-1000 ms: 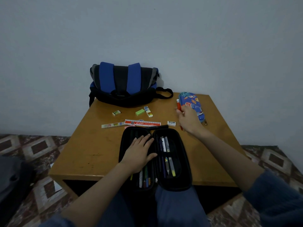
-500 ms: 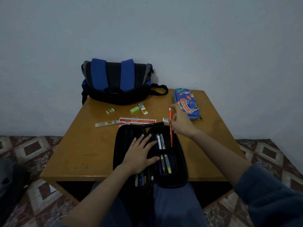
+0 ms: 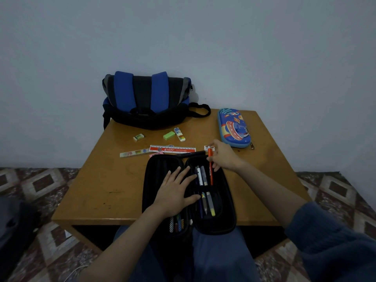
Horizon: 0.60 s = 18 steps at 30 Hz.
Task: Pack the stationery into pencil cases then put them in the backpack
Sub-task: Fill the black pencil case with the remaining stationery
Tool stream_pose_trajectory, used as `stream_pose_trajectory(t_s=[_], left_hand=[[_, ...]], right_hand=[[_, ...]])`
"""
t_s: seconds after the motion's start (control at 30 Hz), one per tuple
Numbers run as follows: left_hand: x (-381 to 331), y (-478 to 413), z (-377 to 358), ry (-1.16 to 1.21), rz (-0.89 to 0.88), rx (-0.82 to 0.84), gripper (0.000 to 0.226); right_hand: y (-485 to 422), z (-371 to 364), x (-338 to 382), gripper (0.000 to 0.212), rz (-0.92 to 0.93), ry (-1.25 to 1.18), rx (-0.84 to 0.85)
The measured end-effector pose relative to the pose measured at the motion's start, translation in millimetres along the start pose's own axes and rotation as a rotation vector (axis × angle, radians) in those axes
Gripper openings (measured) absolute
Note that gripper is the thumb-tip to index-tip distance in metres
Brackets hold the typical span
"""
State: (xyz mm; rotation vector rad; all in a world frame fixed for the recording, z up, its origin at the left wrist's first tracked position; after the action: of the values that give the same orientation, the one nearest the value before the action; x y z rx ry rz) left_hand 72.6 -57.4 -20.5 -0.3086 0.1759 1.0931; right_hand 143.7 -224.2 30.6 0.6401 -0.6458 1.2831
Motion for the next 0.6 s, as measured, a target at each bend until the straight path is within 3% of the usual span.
stream_pose_trajectory(t_s=[0.6], left_hand=[[1,0,0,-0.002,-0.001,-0.002,0.069]], right_hand=[[18,-2,-4,0.045,-0.054,0.152,0.179]])
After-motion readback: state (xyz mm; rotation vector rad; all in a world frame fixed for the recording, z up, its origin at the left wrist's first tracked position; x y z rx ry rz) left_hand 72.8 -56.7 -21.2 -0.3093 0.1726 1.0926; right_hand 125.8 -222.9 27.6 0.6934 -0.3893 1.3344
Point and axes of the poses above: each hand's wrist, its own y-axis away from the middle knuckle, its own z-axis out of the back of the hand, x = y × z, the point moved 4 cm from there along -y, towards the middle knuckle, and after that the axes turned 13 degrees about -x, right-handed, at the moved point
